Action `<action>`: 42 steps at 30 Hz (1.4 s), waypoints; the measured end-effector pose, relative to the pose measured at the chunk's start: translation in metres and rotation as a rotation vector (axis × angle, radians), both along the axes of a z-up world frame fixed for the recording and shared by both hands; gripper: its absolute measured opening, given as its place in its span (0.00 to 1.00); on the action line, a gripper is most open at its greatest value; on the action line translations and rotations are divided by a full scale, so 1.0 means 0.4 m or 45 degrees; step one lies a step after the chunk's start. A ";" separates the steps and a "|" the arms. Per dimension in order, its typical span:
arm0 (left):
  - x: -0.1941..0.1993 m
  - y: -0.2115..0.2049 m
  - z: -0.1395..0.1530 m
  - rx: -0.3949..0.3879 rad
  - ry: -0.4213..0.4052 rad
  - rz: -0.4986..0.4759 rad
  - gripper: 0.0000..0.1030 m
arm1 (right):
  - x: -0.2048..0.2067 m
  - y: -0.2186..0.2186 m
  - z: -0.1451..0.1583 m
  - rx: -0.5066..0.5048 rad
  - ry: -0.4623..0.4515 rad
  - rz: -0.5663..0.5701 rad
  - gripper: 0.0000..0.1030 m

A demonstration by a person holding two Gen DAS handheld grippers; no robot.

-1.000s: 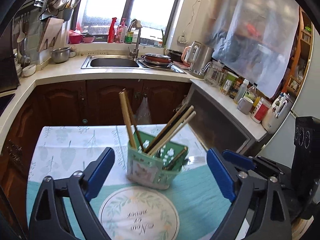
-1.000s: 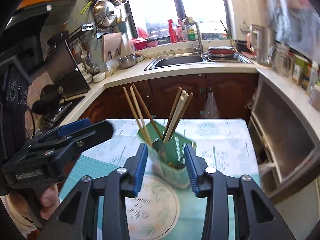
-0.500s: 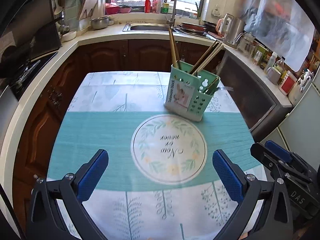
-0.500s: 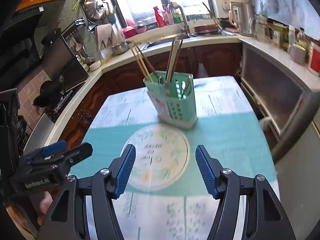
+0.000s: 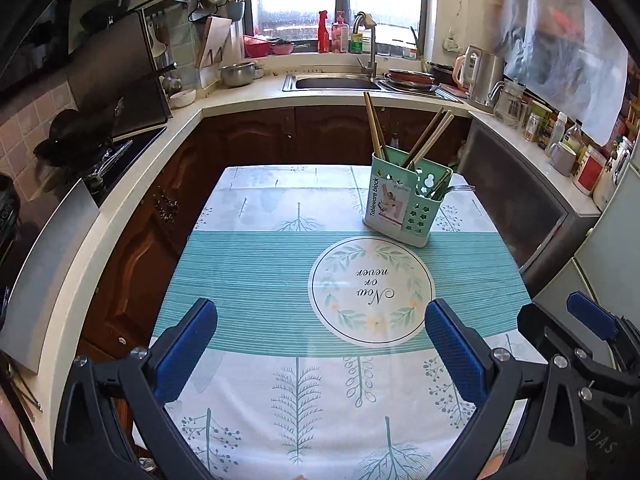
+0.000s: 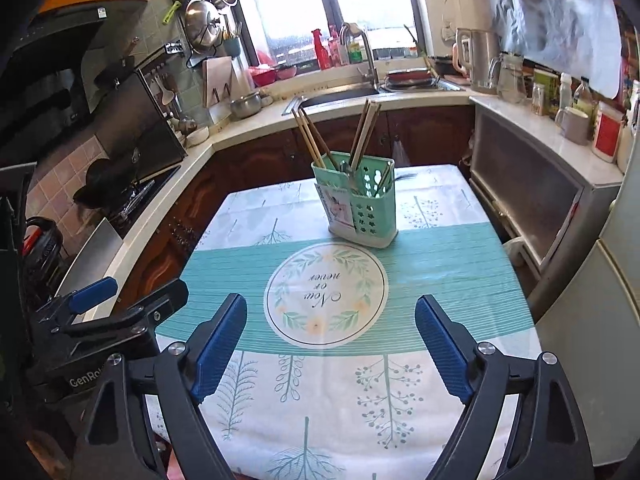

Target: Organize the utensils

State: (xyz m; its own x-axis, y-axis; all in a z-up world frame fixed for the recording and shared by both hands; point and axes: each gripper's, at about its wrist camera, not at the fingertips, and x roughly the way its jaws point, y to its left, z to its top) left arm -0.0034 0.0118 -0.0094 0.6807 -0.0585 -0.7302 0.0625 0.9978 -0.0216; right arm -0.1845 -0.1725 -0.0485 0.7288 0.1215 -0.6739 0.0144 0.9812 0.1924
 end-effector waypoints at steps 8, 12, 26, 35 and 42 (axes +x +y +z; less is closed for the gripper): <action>-0.008 0.002 0.015 0.033 -0.011 0.028 0.99 | -0.005 -0.018 0.072 0.006 -0.010 -0.017 0.86; -0.007 -0.008 0.014 0.070 -0.015 0.028 0.99 | 0.004 -0.028 0.077 0.020 0.020 -0.032 0.86; 0.003 -0.006 0.000 0.064 0.012 0.032 0.99 | 0.044 -0.037 0.078 0.047 0.049 -0.046 0.86; 0.010 -0.007 -0.007 0.078 0.035 0.038 0.99 | 0.086 -0.041 0.059 0.065 0.076 -0.049 0.86; 0.016 -0.005 -0.011 0.074 0.049 0.037 0.99 | 0.093 -0.042 0.049 0.071 0.083 -0.048 0.86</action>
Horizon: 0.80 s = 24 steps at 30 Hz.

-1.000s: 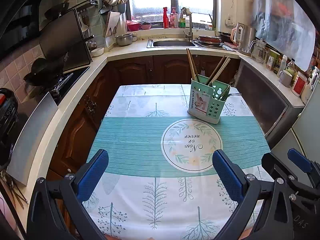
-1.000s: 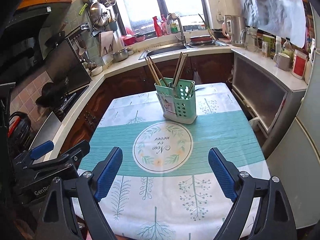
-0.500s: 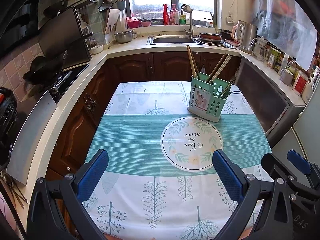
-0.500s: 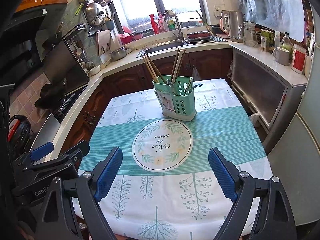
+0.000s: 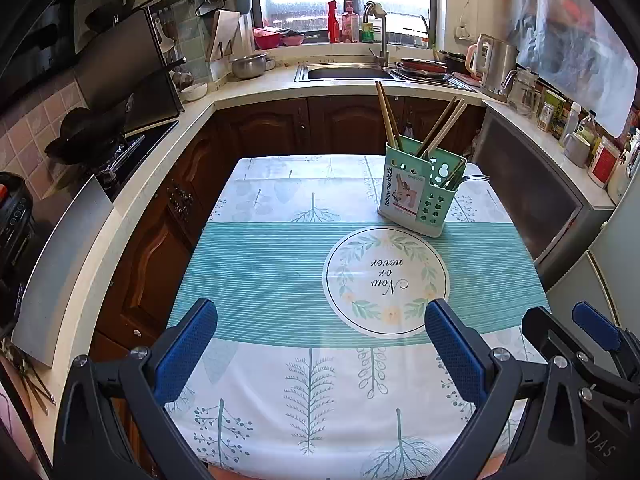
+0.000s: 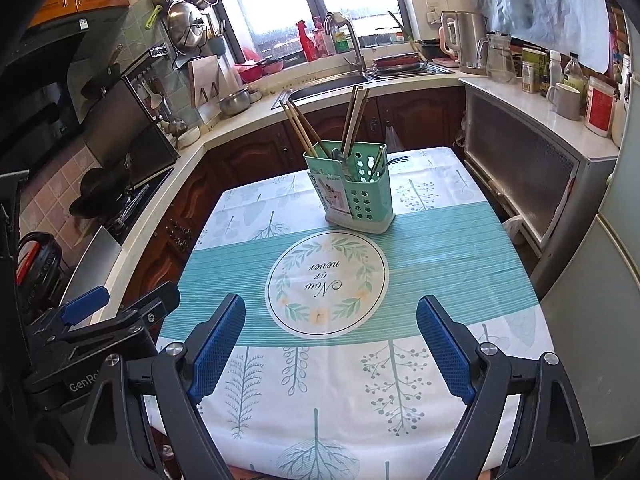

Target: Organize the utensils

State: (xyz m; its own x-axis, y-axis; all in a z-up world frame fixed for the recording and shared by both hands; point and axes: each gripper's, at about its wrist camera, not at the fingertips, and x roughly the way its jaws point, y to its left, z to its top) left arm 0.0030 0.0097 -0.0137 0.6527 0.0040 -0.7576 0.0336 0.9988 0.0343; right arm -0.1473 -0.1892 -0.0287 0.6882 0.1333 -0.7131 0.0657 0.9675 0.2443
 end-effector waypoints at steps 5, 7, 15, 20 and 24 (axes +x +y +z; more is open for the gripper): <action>0.000 0.000 -0.005 0.001 0.011 0.003 0.99 | 0.009 0.008 -0.014 0.005 0.009 0.001 0.86; 0.002 -0.001 -0.008 0.000 0.019 0.004 0.99 | 0.012 0.012 -0.021 0.005 0.012 0.001 0.86; 0.004 0.005 -0.009 -0.011 0.031 0.003 0.99 | 0.016 0.021 -0.034 0.009 0.019 0.002 0.86; 0.004 0.004 -0.014 -0.017 0.033 0.002 0.99 | 0.016 0.021 -0.034 0.010 0.019 0.002 0.86; 0.004 0.004 -0.014 -0.015 0.031 0.004 0.99 | 0.017 0.024 -0.036 0.012 0.022 0.003 0.86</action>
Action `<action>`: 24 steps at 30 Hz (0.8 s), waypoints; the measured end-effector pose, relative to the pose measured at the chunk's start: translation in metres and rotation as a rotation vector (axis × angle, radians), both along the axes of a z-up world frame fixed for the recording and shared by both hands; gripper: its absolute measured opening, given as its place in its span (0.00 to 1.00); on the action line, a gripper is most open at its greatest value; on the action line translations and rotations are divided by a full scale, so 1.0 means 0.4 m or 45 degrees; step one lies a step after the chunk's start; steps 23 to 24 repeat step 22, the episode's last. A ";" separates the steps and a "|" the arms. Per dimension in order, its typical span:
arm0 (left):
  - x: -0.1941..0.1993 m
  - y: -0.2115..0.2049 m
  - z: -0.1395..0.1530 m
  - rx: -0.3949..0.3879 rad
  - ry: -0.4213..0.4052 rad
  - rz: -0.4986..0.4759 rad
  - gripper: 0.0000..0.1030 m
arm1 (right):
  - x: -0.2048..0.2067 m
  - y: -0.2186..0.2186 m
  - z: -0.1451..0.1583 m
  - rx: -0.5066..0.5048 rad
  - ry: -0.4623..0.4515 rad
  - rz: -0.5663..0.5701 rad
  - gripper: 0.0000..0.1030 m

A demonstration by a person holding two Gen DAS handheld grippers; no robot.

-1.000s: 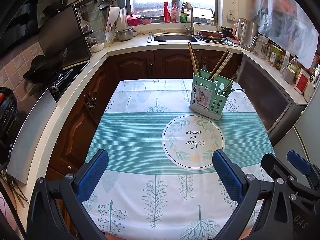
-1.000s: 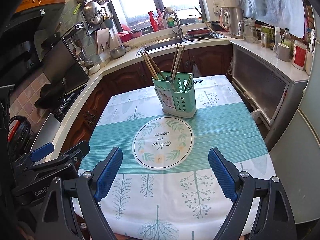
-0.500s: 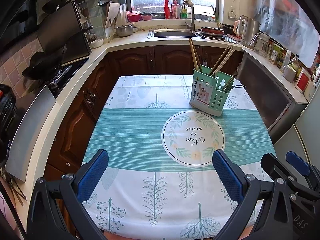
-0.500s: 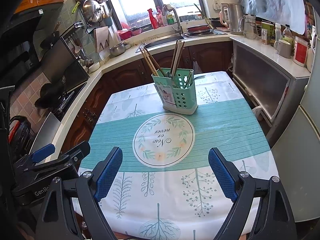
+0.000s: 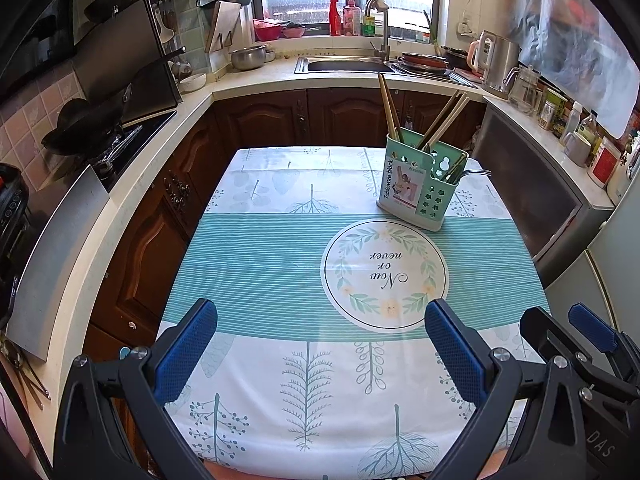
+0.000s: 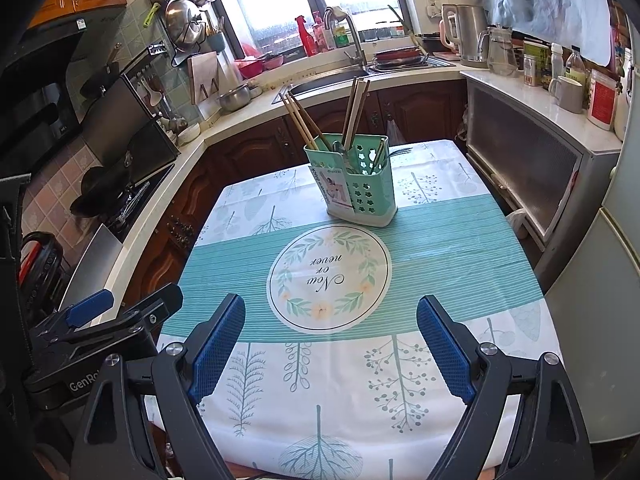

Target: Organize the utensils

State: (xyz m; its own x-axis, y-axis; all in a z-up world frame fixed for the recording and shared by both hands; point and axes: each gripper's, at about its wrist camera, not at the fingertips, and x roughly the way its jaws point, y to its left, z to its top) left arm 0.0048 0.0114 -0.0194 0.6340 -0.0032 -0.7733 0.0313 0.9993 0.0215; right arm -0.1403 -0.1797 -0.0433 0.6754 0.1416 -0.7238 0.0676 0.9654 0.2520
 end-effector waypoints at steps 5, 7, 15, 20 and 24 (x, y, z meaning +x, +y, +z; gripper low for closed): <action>-0.003 -0.005 -0.003 0.010 -0.008 0.008 0.99 | 0.002 0.002 -0.008 0.006 0.011 0.003 0.86; -0.005 -0.003 -0.004 0.008 -0.008 0.010 0.99 | 0.002 0.004 -0.011 0.005 0.012 0.003 0.86; -0.006 0.000 -0.009 0.010 0.011 0.014 0.99 | 0.002 0.008 -0.020 0.013 0.033 0.005 0.86; -0.007 0.004 -0.011 0.004 0.021 0.016 0.99 | 0.001 0.008 -0.023 0.011 0.040 0.006 0.86; -0.007 0.005 -0.012 0.003 0.023 0.016 0.99 | 0.001 0.007 -0.025 0.013 0.042 0.007 0.86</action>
